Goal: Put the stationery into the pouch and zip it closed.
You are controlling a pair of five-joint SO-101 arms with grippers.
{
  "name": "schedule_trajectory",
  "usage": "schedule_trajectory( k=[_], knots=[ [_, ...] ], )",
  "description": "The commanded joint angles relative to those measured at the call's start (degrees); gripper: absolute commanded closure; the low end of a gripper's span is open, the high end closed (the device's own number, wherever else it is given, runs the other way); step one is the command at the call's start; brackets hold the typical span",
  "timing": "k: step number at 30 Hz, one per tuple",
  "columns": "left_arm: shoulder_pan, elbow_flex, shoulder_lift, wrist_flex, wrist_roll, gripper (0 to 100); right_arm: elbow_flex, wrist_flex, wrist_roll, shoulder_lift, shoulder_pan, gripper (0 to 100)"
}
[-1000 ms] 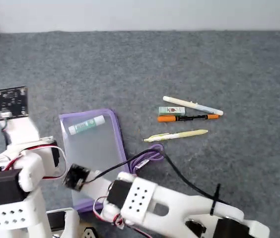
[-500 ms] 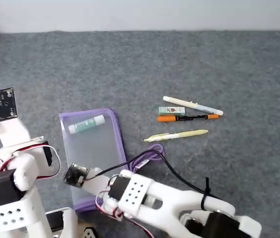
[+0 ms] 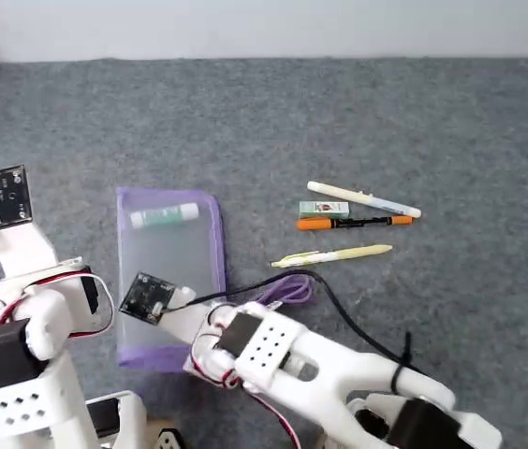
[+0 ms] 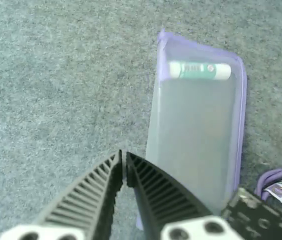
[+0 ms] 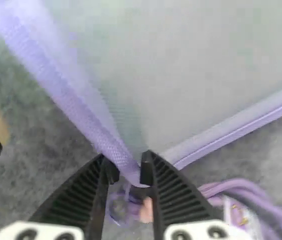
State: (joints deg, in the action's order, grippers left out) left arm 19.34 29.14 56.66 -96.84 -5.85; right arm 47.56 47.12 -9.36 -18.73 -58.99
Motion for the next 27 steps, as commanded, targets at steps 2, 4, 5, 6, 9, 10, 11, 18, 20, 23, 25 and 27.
schedule_trajectory(
  k=[2,4,5,6,9,10,11,18,20,23,25,27],
  knots=[
    [0.18,-0.22,0.0,-0.26,0.53,99,-0.26,-2.15,-3.43,-8.66,6.2,99.1],
    [0.09,-0.22,0.0,-0.26,0.62,99,-0.26,-3.03,-5.01,-11.38,8.92,99.1],
    [0.09,-0.22,0.0,-0.26,0.62,99,-0.26,-3.56,-5.45,-12.53,10.24,99.1],
    [0.0,-0.22,0.0,-0.26,0.97,99,-0.26,-4.26,-5.89,-13.49,11.21,99.1],
    [-1.14,-0.48,0.09,-2.11,5.01,99,-0.35,-5.76,-7.38,-15.69,12.88,99.1],
    [-2.55,-0.48,0.18,-3.16,6.51,99,-0.35,-6.37,-7.82,-16.13,13.05,99.1],
    [-4.22,-0.4,0.26,-3.87,7.47,99,-0.35,-6.9,-8.18,-16.48,13.05,99.1],
    [-8.53,-0.57,0.26,-3.78,7.56,83,-1.41,-8.22,-8.09,-16.92,13.14,99.1],
    [-7.47,-0.66,0.35,-3.78,7.47,75,-2.37,-8.13,-8.09,-17.01,13.23,99.1],
    [-6.68,-0.66,0.35,-3.69,7.82,73,-4.04,-8.04,-8.09,-16.75,14.55,99.1],
    [-6.77,-0.66,0.35,-3.69,7.91,73,-5.01,-7.96,-8.09,-16.66,16.22,99.1],
    [-6.77,-0.66,0.35,-3.69,7.91,73,-5.8,-7.87,-8.09,-16.66,17.63,99.1]
  ],
)
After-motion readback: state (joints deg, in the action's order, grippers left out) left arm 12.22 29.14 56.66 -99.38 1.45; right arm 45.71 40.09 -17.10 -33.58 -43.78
